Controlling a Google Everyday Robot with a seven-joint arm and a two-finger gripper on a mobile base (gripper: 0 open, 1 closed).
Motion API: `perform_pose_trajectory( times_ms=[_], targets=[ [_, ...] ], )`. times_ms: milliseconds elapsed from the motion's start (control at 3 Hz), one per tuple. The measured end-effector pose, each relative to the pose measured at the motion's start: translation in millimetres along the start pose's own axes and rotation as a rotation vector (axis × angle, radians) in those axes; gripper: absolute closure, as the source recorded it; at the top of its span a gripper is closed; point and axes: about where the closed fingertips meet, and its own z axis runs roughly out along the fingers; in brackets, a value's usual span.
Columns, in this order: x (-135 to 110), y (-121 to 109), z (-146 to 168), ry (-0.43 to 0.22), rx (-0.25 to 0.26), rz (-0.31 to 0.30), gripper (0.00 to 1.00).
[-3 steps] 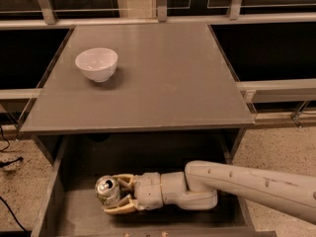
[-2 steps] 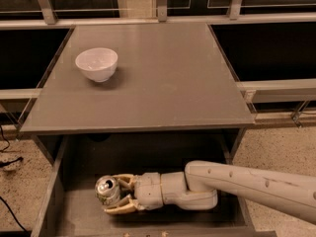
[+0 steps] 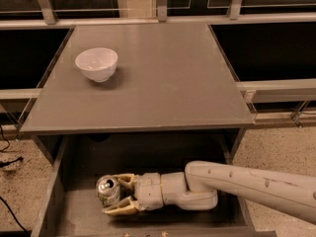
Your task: Place 7up can into top drawer
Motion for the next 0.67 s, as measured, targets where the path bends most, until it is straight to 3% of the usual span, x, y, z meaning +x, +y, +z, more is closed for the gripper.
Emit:
perform_pose_trajectory(
  times_ms=[333, 667],
  targets=[
    [0.0, 0.0, 0.0, 0.0, 0.0, 0.0, 0.0],
    [0.0, 0.0, 0.0, 0.0, 0.0, 0.0, 0.0]
  ],
)
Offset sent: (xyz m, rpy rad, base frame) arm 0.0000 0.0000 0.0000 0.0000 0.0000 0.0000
